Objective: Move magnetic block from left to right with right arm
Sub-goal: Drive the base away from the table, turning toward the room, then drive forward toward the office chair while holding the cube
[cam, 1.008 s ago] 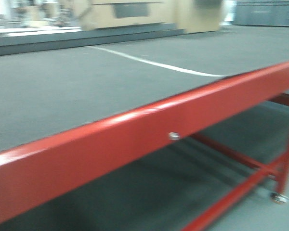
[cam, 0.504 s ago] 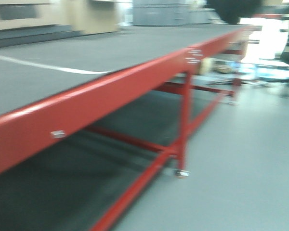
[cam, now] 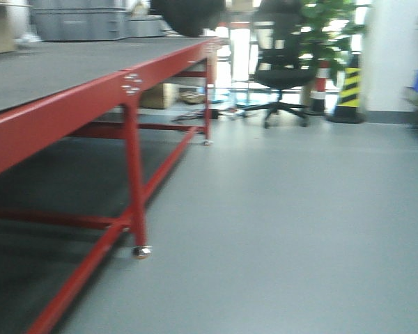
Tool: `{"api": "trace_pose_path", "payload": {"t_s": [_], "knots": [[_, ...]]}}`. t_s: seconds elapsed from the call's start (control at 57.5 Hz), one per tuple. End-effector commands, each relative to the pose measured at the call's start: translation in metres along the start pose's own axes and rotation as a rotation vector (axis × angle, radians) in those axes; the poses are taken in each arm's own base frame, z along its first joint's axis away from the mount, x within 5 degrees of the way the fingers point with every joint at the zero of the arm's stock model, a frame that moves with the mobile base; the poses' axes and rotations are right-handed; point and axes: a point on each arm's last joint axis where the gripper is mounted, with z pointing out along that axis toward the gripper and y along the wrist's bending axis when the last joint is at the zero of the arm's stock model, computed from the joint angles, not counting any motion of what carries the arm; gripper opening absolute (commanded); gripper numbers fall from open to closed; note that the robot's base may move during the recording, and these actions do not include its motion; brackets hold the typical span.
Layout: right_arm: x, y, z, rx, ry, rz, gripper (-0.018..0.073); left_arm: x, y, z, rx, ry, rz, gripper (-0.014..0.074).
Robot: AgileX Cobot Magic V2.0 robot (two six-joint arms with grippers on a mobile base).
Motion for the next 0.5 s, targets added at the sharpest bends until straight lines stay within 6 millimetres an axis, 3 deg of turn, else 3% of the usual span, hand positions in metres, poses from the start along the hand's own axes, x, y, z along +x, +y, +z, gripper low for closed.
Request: {"api": "trace_pose_path", "payload": {"t_s": [0.0, 0.487], "knots": [[-0.0164, 0.0016, -0.0012, -0.006, -0.105, -0.018, 0.0235, -0.0055, 0.0001, -0.0011, 0.0, -0.084, -0.01, -0.0126], [-0.0164, 0.0016, -0.0012, -0.006, -0.105, -0.018, 0.0235, -0.0055, 0.0001, -0.0011, 0.0, -0.084, -0.01, -0.0126]]}}
